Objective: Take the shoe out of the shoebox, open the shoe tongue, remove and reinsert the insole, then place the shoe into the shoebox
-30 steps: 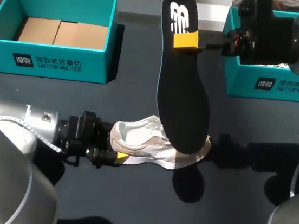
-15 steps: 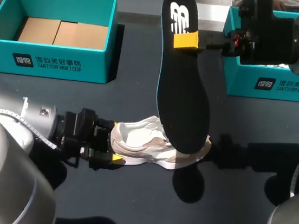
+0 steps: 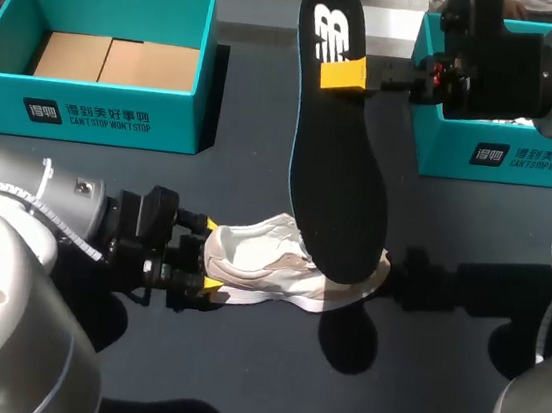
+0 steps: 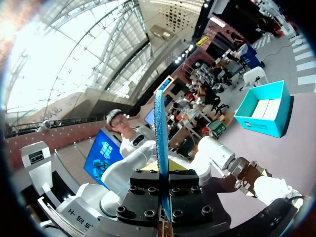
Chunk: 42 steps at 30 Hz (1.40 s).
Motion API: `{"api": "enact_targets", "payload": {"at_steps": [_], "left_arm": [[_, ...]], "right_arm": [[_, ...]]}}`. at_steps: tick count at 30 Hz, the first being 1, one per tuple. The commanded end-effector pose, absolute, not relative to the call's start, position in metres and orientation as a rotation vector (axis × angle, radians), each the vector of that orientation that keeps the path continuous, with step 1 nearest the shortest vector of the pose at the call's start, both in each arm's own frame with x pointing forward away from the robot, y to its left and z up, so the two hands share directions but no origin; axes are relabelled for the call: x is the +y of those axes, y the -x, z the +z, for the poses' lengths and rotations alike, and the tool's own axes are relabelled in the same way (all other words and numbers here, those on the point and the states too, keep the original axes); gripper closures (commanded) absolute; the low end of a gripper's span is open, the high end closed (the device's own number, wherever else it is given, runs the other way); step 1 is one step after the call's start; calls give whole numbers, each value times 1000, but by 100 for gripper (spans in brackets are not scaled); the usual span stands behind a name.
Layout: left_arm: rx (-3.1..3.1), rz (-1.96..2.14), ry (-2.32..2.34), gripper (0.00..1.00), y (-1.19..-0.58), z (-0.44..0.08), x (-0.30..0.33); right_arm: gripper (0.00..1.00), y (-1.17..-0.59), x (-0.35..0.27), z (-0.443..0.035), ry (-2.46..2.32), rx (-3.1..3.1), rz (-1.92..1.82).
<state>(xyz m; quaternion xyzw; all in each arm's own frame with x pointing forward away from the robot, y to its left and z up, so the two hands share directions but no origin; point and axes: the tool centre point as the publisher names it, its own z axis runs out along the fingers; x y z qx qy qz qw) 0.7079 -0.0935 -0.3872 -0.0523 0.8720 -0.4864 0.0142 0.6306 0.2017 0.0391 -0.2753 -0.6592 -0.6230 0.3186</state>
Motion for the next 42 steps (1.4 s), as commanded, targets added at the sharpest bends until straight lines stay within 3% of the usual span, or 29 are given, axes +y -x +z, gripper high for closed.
{"api": "enact_targets", "payload": {"at_steps": [1, 14, 27, 42], "left_arm": [[2789, -1318, 194, 0, -706, -368, -87], [3006, -781, 150, 0, -710, -339, -77], [3006, -770, 127, 0, -710, -338, -76], [3222, -145, 126, 0, -716, -322, -79]], "right_arm": [[100, -631, 204, 38, 726, -1734, -1638], [100, -631, 204, 38, 726, -1734, -1638], [100, -631, 204, 38, 726, -1734, -1638], [100, -631, 204, 38, 726, -1734, -1638]]}}
